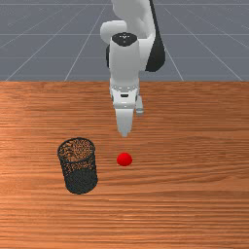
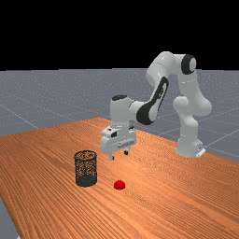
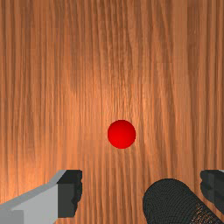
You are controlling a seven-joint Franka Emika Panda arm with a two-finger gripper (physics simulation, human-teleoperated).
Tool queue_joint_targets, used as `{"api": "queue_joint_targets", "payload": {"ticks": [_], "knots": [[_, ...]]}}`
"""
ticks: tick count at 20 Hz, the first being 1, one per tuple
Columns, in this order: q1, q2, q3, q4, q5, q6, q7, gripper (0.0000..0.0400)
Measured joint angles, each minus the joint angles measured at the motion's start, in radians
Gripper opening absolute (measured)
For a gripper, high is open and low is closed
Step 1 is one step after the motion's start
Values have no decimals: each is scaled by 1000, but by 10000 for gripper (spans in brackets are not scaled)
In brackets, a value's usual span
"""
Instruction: Put the ball into the container
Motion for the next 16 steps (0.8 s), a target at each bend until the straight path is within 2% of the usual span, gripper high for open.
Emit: {"api": "queue_joint_targets", "payload": {"ticks": [1,2,3,4,6,8,16], "knots": [[0,0,0,0,0,0,0,243],[0,0,0,0,0,0,0,148],[0,0,0,0,0,0,0,90],[0,0,0,0,0,0,0,54],[-5,1,5,0,12,2,-11,20],[-8,4,7,-1,17,5,-15,7],[-11,13,0,14,8,-16,-17,0]]}}
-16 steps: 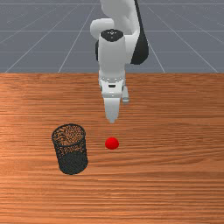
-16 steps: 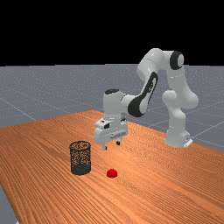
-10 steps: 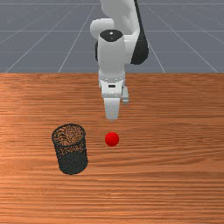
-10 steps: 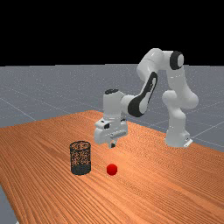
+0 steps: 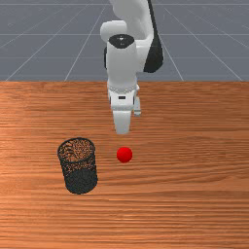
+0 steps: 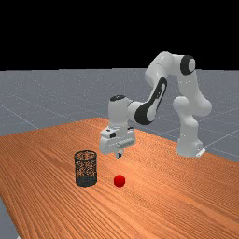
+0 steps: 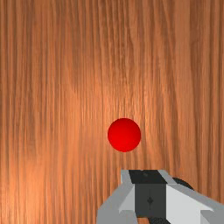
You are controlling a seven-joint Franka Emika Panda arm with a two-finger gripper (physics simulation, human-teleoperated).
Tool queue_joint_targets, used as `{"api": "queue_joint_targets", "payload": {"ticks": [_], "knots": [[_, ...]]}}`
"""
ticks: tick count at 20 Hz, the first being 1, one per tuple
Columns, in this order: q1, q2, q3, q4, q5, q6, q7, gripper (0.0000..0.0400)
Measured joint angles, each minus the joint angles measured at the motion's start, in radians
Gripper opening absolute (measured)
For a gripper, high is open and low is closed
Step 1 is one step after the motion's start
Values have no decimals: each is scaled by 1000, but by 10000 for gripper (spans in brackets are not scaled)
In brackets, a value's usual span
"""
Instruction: Put the ball into the container
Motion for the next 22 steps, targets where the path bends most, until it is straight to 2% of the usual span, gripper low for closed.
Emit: {"api": "queue_joint_targets", "payload": {"ticks": [1,2,3,4,6,7,8,10,17,22], "knots": [[0,1,0,-2,0,5,0,0],[27,-2,-23,-11,-55,19,55,157],[6,7,0,5,-5,-4,10,252],[6,10,0,7,-5,-5,10,310],[7,13,0,2,-5,7,10,367],[7,35,0,34,-5,-35,10,380],[7,22,0,-4,-5,26,10,388],[7,23,0,-4,-5,22,12,396],[8,67,0,16,-5,19,12,400],[8,137,0,25,-5,67,12,400]]}}
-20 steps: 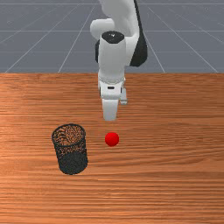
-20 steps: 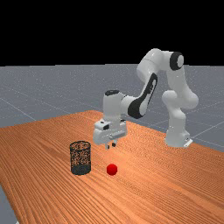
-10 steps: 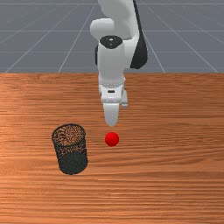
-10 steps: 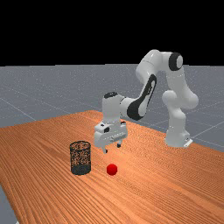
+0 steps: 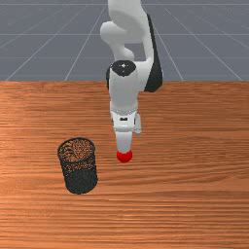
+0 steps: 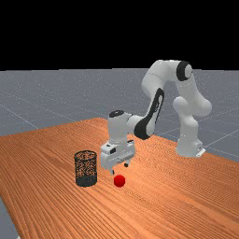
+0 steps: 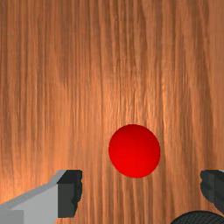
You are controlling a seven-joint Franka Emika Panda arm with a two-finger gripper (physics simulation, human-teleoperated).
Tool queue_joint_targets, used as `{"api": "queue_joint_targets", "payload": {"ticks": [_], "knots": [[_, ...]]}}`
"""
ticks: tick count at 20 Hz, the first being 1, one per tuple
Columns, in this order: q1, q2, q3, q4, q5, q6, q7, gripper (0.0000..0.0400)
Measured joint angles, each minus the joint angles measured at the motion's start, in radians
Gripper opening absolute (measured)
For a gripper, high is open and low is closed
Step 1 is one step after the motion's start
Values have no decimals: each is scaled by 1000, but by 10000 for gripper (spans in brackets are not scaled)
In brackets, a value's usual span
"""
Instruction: Put the ball into the container
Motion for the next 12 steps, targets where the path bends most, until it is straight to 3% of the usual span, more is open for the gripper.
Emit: {"api": "queue_joint_targets", "payload": {"ticks": [12], "knots": [[3,74,-2,-1,3,83,14,400]]}}
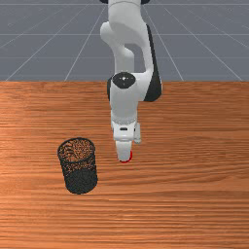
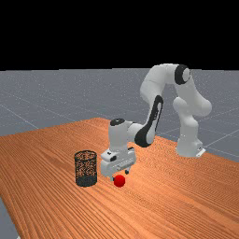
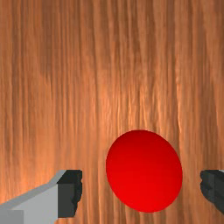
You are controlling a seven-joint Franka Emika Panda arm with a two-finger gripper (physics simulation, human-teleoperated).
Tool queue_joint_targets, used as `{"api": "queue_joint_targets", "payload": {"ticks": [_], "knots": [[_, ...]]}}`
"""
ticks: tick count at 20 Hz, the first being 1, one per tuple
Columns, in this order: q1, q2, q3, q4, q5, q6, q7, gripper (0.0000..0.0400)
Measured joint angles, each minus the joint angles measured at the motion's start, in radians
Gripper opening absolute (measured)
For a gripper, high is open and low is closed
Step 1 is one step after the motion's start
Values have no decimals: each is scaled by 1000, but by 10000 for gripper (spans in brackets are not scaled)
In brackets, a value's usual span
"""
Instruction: Put the ball into the container
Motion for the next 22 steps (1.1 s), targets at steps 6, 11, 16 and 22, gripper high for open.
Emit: {"api": "queue_joint_targets", "payload": {"ticks": [6,11,16,22], "knots": [[7,42,4,40,-3,-31,-1,400],[10,55,-16,28,-22,9,2,400],[-17,44,-11,25,-13,0,-28,400],[4,42,1,25,-1,0,4,400]]}}
